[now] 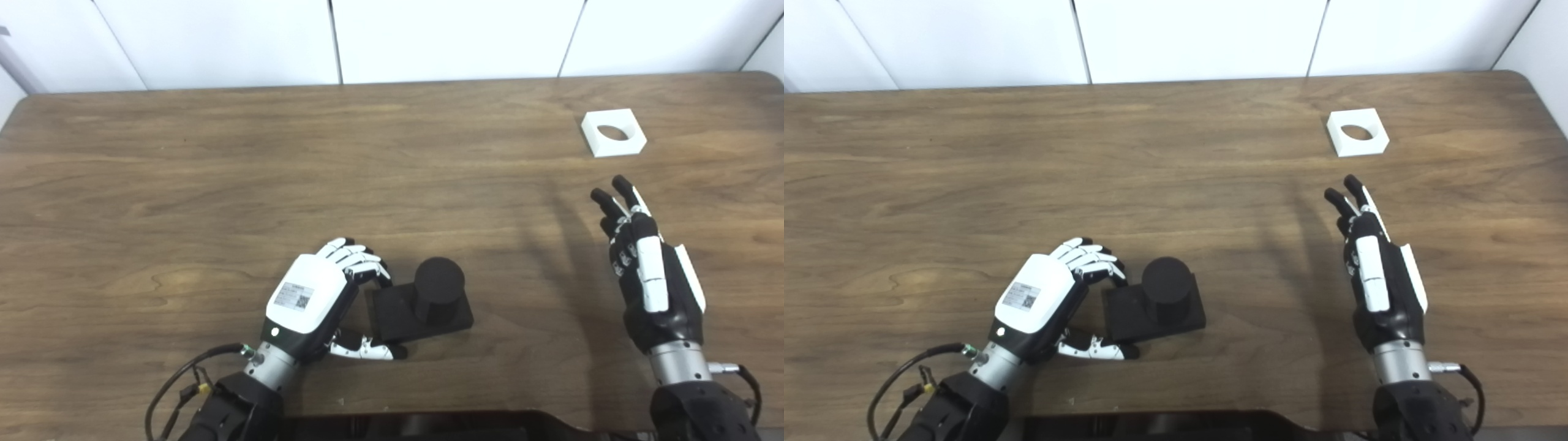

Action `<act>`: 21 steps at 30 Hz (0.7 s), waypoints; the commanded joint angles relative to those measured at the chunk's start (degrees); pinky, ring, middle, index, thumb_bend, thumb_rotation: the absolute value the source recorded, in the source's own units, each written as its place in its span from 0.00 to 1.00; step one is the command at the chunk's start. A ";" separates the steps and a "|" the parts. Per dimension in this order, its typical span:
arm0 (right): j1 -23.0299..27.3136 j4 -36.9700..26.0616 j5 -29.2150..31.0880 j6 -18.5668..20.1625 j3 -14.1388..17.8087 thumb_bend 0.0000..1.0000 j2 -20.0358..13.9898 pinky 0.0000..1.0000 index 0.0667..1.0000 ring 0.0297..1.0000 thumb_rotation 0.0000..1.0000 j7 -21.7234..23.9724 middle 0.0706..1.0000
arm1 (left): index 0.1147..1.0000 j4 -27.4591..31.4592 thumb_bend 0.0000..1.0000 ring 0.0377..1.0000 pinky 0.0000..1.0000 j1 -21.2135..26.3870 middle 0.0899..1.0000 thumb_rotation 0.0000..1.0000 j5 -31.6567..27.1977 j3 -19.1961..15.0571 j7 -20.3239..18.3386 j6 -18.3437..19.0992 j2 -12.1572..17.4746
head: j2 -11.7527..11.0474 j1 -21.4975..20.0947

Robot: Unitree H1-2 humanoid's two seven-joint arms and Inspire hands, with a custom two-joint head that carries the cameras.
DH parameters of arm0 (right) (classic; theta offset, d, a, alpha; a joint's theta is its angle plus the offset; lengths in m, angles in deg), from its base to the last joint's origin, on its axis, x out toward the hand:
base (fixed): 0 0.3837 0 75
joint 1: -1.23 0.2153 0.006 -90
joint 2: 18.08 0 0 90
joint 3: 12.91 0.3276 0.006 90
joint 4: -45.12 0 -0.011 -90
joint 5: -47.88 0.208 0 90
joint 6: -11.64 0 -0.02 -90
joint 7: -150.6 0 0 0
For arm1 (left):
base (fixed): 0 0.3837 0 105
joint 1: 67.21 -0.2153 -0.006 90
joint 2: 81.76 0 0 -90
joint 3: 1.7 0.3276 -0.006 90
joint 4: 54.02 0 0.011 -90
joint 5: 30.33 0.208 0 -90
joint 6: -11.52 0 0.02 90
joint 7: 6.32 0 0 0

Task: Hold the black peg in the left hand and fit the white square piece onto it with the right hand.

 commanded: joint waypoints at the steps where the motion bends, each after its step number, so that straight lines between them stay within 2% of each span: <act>1: 1.49 -1.59 -0.09 -1.35 0.05 0.61 1.81 1.00 0.95 0.97 0.92 -0.08 0.89 | 0.42 -2.08 0.52 0.81 0.91 -0.02 0.71 0.06 3.91 -0.30 -0.59 0.85 1.79 | 0.05 -0.03; 9: 1.32 -0.85 -0.76 -2.48 -0.06 0.60 1.95 1.00 0.94 0.97 0.92 0.05 0.89 | 0.42 -3.08 0.53 0.79 0.90 -0.12 0.69 0.06 3.42 -0.59 1.10 0.66 1.34 | -0.69 -2.69; 16: 1.45 -0.56 -0.65 -2.23 -0.40 0.60 2.27 1.00 0.94 0.98 0.91 0.03 0.88 | 0.42 -1.70 0.52 0.80 0.88 0.20 0.71 0.05 0.26 -1.49 -2.86 0.69 2.12 | -0.97 -5.26; 21: 1.43 -1.02 -0.29 -1.13 -0.55 0.61 2.03 1.00 0.94 0.99 0.88 0.17 0.89 | 0.42 -1.78 0.52 0.80 0.86 0.19 0.71 0.05 -0.40 -1.82 -3.52 0.57 2.01 | -1.99 -6.35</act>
